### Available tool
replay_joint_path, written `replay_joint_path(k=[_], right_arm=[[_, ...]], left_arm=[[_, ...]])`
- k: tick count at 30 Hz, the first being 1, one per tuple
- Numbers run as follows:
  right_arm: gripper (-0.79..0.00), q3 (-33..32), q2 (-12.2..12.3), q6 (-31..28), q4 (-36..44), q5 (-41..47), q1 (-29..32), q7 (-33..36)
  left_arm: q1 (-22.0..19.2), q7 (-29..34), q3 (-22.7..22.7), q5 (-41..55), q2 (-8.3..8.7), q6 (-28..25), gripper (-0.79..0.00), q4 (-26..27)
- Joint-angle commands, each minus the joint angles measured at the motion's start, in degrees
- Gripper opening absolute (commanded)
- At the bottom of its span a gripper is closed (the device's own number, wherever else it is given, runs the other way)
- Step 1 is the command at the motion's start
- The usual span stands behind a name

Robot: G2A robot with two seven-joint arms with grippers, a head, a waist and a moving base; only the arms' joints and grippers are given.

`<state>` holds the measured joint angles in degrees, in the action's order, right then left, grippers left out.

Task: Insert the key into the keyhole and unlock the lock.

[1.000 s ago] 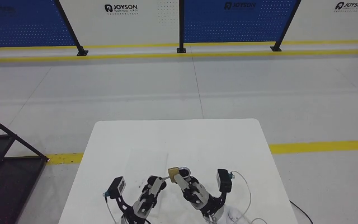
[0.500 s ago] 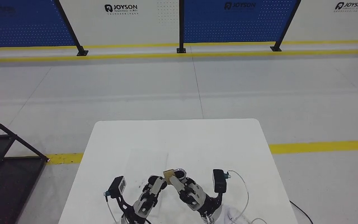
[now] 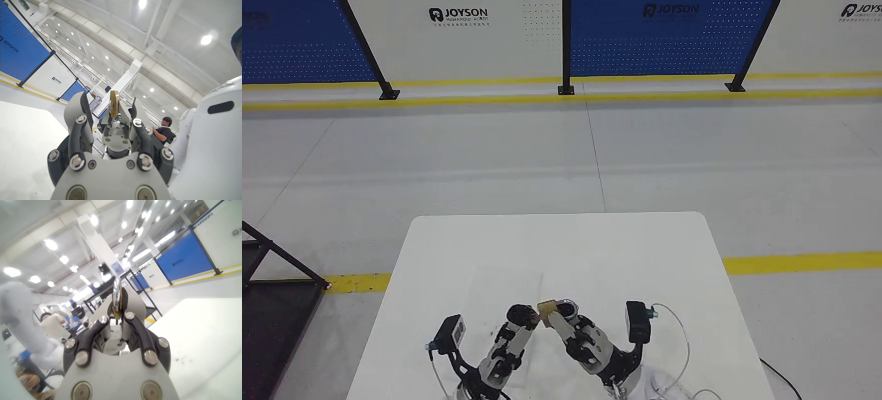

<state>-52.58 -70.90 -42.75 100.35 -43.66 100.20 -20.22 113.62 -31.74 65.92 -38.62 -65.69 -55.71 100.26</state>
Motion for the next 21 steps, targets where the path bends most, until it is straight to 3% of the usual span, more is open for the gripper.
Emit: replay_joint_path(k=[1, 9, 16, 17, 20, 21], right_arm=[[-0.785, -0.26, 0.09, -0.22, 0.09, 0.19, 0.14, 0.08], [-0.785, -0.46, 0.23, -0.33, 0.31, 0.7, 0.42, 0.64], [-0.785, -0.32, 0.28, -0.06, 0.44, 0.57, 0.44, 1.05], [-0.785, -0.3, 0.28, -0.03, 0.46, 0.58, 0.45, 1.06], [-0.785, -0.18, 0.3, 0.05, 0.48, 0.51, 0.45, 1.3], [-0.785, -0.16, 0.31, 0.14, 0.5, 0.41, 0.43, 1.4]], left_arm=[[0.02, 0.15, 0.27, 0.02, -0.01, -0.28, -0.462, -0.4], [-0.13, 0.99, 0.31, -0.5, -0.21, -0.86, -0.545, -0.63], [-0.11, 1.36, 0.17, -0.94, -0.43, -0.57, -0.557, -0.59], [-0.09, 1.44, 0.17, -1.03, -0.46, -0.48, -0.579, -0.62], [-0.07, 1.55, 0.2, -1.27, -0.53, -0.34, -0.782, -0.56], [-0.07, 1.61, 0.24, -1.41, -0.55, -0.3, -0.785, -0.57]])
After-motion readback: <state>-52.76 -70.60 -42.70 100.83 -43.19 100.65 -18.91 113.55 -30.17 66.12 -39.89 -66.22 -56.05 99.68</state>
